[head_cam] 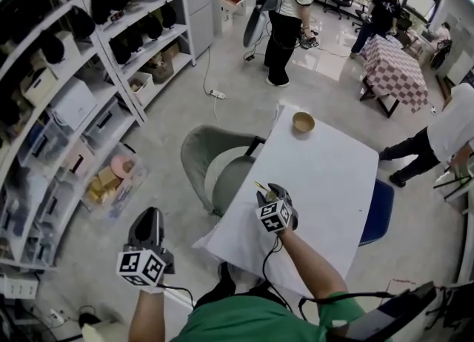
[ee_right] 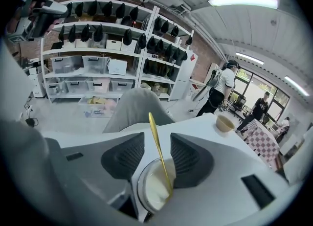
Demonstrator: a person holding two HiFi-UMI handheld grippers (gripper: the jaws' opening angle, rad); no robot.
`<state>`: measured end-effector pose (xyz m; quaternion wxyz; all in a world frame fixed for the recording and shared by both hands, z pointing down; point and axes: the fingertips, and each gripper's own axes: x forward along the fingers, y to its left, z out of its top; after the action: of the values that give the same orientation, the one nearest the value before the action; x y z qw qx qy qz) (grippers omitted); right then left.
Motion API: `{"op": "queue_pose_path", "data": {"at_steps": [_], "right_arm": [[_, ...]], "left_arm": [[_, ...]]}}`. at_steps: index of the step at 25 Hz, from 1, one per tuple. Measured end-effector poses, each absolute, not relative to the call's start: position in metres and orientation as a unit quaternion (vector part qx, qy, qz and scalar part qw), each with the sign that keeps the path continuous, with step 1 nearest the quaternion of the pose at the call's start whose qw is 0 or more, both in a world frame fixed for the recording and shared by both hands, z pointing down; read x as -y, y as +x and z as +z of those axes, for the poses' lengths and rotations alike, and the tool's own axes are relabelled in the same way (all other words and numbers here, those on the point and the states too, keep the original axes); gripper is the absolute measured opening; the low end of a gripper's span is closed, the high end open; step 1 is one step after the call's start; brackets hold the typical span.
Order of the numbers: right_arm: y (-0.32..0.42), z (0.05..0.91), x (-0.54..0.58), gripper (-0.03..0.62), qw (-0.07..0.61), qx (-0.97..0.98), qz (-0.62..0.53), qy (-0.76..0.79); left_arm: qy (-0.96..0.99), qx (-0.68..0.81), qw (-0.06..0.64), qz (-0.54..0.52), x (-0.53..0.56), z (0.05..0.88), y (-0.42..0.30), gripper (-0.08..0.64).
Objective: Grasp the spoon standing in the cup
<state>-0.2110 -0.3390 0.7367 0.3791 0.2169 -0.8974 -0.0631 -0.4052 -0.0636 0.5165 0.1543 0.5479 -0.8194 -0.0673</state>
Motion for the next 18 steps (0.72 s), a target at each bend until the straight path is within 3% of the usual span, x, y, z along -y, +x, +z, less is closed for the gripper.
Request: {"op": "queue_pose_path", "data": {"at_steps": [4, 15, 16, 18], "right_arm": [[-0.207, 0.735, 0.353, 0.025, 0.364, 0.898, -0.06, 0.241], [-0.174, 0.698, 0.361, 0.025, 0.323, 0.911, -0.048, 0.252], [-0.178, 0.695, 0.364, 0.035, 0.32, 0.913, -0.049, 0.248], [-0.188, 0.698, 0.363, 0.127, 0.316, 0.918, -0.044, 0.235]], "left_arm": [[0.551, 0.818, 0.15, -0.073, 0.071, 0.52, -0.406, 0.06], [0.589, 0.79, 0.151, -0.079, 0.11, 0.5, -0.374, 0.06], [0.59, 0.79, 0.148, -0.08, 0.113, 0.498, -0.375, 0.06], [0.586, 0.793, 0.148, -0.08, 0.112, 0.501, -0.378, 0.06]]}}
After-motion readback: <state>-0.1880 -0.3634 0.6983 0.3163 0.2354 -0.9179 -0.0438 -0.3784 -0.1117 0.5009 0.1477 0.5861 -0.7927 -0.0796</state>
